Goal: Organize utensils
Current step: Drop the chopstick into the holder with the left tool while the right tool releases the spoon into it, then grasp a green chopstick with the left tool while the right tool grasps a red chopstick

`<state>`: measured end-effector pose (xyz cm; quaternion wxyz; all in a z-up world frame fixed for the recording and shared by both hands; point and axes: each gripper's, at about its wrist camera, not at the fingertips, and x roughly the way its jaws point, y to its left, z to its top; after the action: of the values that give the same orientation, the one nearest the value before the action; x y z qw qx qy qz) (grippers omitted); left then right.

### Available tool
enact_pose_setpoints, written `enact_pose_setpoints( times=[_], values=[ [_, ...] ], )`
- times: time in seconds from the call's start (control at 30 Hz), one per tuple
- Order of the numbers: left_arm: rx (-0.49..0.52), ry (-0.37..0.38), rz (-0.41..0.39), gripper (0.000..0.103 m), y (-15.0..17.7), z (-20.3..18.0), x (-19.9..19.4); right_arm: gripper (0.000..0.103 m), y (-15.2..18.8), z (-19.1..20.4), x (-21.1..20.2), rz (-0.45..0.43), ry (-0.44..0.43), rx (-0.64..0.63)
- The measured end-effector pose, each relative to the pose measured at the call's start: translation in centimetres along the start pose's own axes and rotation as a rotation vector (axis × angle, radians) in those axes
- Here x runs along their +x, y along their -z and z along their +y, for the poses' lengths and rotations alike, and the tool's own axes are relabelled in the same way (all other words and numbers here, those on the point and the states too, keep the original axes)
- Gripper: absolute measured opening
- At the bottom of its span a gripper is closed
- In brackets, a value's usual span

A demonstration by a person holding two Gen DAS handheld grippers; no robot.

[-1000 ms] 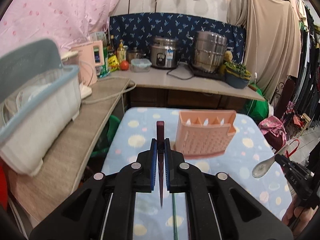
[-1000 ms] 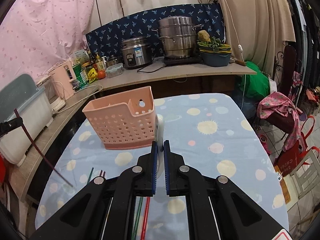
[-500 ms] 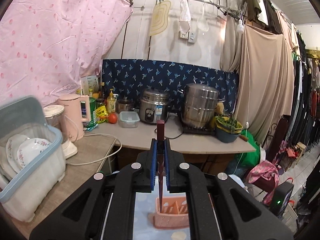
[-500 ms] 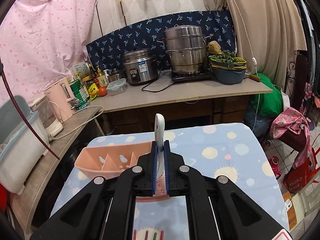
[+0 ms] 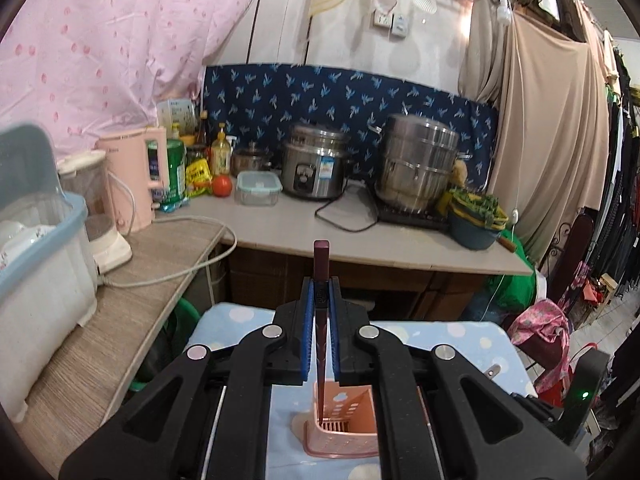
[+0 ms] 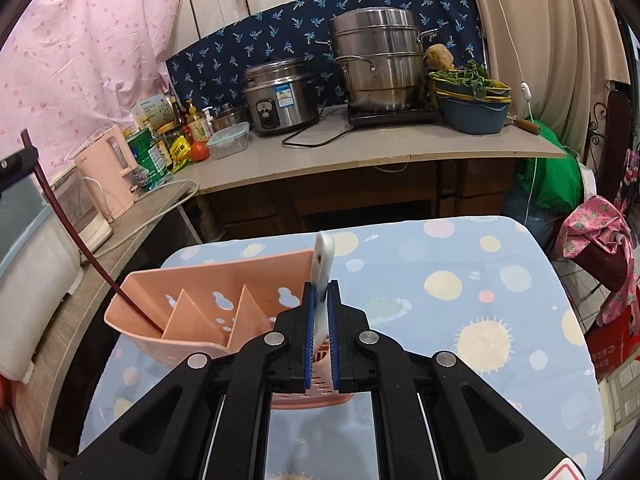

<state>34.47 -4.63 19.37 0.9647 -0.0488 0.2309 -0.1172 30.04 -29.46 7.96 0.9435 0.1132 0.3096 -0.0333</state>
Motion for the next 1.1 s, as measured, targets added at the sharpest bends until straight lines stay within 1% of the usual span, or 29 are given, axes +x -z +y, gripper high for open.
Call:
enact_pose_setpoints(
  times=[0.1, 0.17, 0.23, 0.3, 0.33, 0.4, 0.47, 0.53, 0.63, 0.8, 0.87, 1.1],
  values=[
    [-0.009, -0.013, 0.013, 0.009, 0.9, 0.4, 0.3, 0.009, 0.2, 0.1, -0.2, -0.009, 0.002, -0.003],
    [-0.009, -0.019, 0.016, 0.015, 1.3, 0.6, 0.2, 0.009, 0.4, -0.1, -0.7, -0.013, -0.003, 0.004],
    [-0.010, -0.018, 0.012, 0.026, 1.6, 0.9, -0.2, 0.010, 0.6, -0.1, -1.4, -0.015, -0.004, 0.008],
    [-0.008, -0.023, 0.005, 0.034, 1.9, 1.0, -1.1, 0.012, 0.8, -0.1, -2.4, -0.022, -0.009, 0.008],
    [-0.009, -0.025, 0.005, 0.035, 2.1, 1.2, -1.5, 0.013, 1.0, -0.1, -3.0, -0.025, -0.010, 0.007],
    [-0.007, -0.022, 0.010, 0.036, 2.6, 1.5, -2.4, 0.019, 1.5, 0.1, -4.4, -0.035, -0.012, 0.001],
    [-0.003, -0.027, 0.019, 0.041, 3.2, 1.8, -3.3, 0.024, 2.3, 0.2, -6.0, -0.048, -0.015, -0.004],
    [-0.002, -0.027, 0.029, 0.046, 4.2, 2.2, -4.4, 0.025, 3.5, 0.2, -7.5, -0.045, -0.022, -0.008],
    [0.009, -0.035, 0.058, 0.046, 6.1, 2.8, -5.9, 0.026, 5.5, 0.3, -9.5, -0.032, -0.025, -0.020],
    [0.017, -0.046, 0.135, 0.047, 10.6, 4.2, -7.9, 0.027, 10.0, 0.2, -12.4, 0.016, -0.020, -0.020],
    [0.007, -0.047, 0.175, 0.047, 12.7, 4.9, -8.5, 0.028, 11.9, 0.2, -13.2, 0.037, -0.009, -0.019],
    [-0.007, -0.057, 0.258, 0.047, 19.1, 5.9, -10.9, 0.028, 18.8, 0.4, -15.3, 0.125, 0.014, -0.028]
  ],
)
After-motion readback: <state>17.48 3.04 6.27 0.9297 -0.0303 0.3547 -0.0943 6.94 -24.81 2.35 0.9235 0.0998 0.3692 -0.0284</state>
